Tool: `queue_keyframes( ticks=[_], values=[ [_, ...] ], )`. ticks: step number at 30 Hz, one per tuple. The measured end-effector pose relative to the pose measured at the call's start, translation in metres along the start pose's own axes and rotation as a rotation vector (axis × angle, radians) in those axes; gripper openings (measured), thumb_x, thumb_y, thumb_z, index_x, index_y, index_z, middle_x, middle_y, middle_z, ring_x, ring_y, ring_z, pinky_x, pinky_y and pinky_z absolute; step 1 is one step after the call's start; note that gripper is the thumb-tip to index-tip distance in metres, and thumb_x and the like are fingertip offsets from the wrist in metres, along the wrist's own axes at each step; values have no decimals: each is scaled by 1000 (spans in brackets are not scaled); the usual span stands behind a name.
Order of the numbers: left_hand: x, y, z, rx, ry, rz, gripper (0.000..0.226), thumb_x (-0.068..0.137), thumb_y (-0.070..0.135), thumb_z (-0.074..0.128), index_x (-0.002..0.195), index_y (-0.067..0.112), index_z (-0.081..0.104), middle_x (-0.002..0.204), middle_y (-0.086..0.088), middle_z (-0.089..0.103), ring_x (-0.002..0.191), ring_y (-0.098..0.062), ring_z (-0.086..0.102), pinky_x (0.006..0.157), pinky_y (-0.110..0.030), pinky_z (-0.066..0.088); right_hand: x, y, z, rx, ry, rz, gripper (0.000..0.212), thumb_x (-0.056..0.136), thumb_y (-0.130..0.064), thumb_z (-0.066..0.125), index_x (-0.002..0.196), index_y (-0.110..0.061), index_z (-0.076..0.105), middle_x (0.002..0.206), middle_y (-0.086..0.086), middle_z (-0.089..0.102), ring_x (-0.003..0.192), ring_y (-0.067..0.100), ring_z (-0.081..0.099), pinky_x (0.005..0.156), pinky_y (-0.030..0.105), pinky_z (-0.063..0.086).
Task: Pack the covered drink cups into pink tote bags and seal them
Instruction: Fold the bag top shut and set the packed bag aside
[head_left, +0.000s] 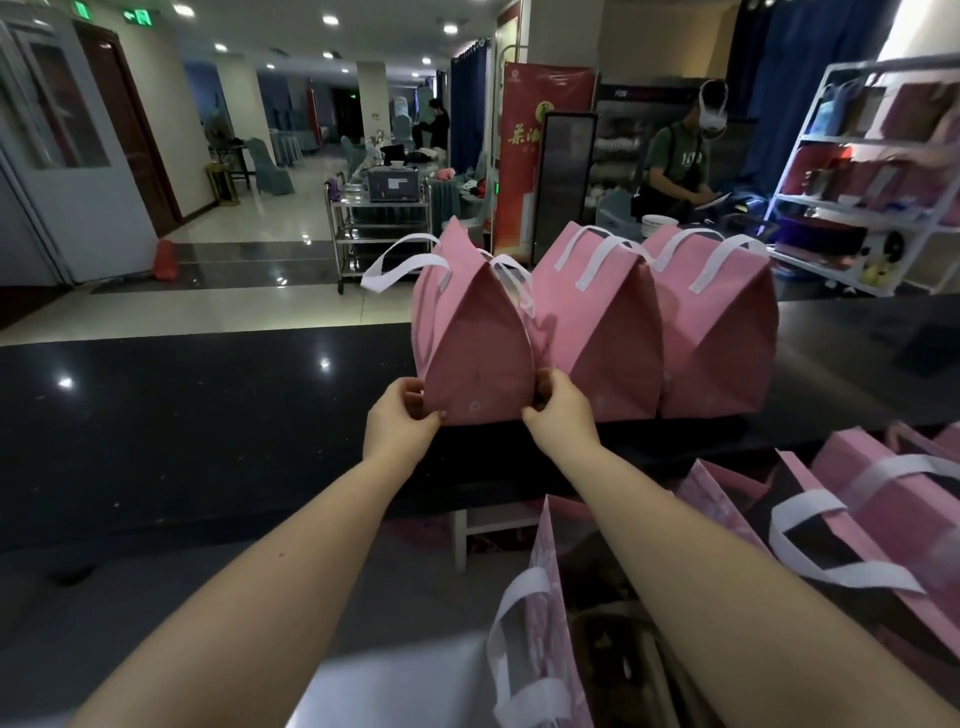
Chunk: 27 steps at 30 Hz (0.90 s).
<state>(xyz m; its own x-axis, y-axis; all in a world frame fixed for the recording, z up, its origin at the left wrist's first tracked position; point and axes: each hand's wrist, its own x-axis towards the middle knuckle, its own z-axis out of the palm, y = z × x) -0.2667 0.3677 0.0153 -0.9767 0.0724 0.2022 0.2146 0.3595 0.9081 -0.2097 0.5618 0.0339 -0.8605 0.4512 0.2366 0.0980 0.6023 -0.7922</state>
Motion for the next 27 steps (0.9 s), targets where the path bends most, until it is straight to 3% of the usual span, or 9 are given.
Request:
queue_keyframes(
  ticks=[3, 5, 7, 11, 15, 19, 24, 27],
  values=[
    [-17, 7, -5, 65, 41, 27, 36, 80, 22, 79, 104, 34, 56, 93, 15, 63, 86, -1, 61, 66, -20, 48, -6, 3, -17, -30, -14, -68, 28, 79, -8, 65, 103, -20, 56, 97, 0, 62, 89, 20, 58, 73, 24, 42],
    [-32, 15, -5, 106, 83, 47, 38, 79, 24, 79, 106, 34, 55, 94, 17, 61, 86, -1, 60, 66, -21, 48, -12, 6, -31, -40, -119, -115, 22, 79, -9, 68, 90, -24, 56, 83, -5, 62, 79, 16, 58, 62, 21, 40],
    [-49, 25, -2, 139, 98, 65, 41, 78, 26, 80, 110, 33, 55, 98, 16, 59, 87, -1, 58, 68, -20, 46, -19, 9, -48, -87, -273, -173, 21, 79, -10, 72, 87, -25, 59, 81, -4, 64, 75, 16, 61, 62, 22, 45],
    [-96, 48, 19, 233, -11, 126, 36, 81, 31, 77, 108, 40, 55, 109, 11, 58, 102, -8, 56, 84, -27, 46, -34, 14, -93, -185, -506, -279, 20, 78, -15, 76, 90, -25, 64, 86, -5, 65, 80, 17, 64, 79, 33, 55],
    [-159, 76, 46, 306, -118, 152, 26, 84, 33, 74, 107, 37, 62, 111, 9, 63, 106, -9, 58, 92, -31, 49, -54, 31, -132, -376, -646, -360, 32, 77, -24, 78, 104, -27, 63, 102, -3, 63, 90, 14, 61, 78, 26, 48],
    [-229, 99, 62, 367, -141, 173, 19, 83, 42, 73, 101, 36, 69, 95, 24, 63, 91, 10, 57, 79, -23, 49, -68, 61, -151, -524, -658, -328, 60, 79, -34, 75, 134, -21, 52, 130, 4, 57, 119, 26, 53, 97, 35, 46],
    [-313, 111, 71, 574, -144, 152, 49, 63, 76, 65, 95, 40, 74, 88, 27, 68, 87, 10, 58, 79, -17, 44, -85, 83, -152, -443, -619, -253, 54, 89, -34, 60, 138, -19, 46, 129, 11, 57, 115, 33, 54, 93, 44, 50],
    [-338, 107, 80, 771, -125, 223, 21, 74, 53, 75, 91, 40, 74, 91, 25, 69, 95, -1, 57, 89, -29, 31, -91, 85, -152, -401, -605, -296, 49, 91, -33, 56, 137, -20, 48, 132, 10, 55, 121, 32, 48, 94, 42, 47]
  ],
)
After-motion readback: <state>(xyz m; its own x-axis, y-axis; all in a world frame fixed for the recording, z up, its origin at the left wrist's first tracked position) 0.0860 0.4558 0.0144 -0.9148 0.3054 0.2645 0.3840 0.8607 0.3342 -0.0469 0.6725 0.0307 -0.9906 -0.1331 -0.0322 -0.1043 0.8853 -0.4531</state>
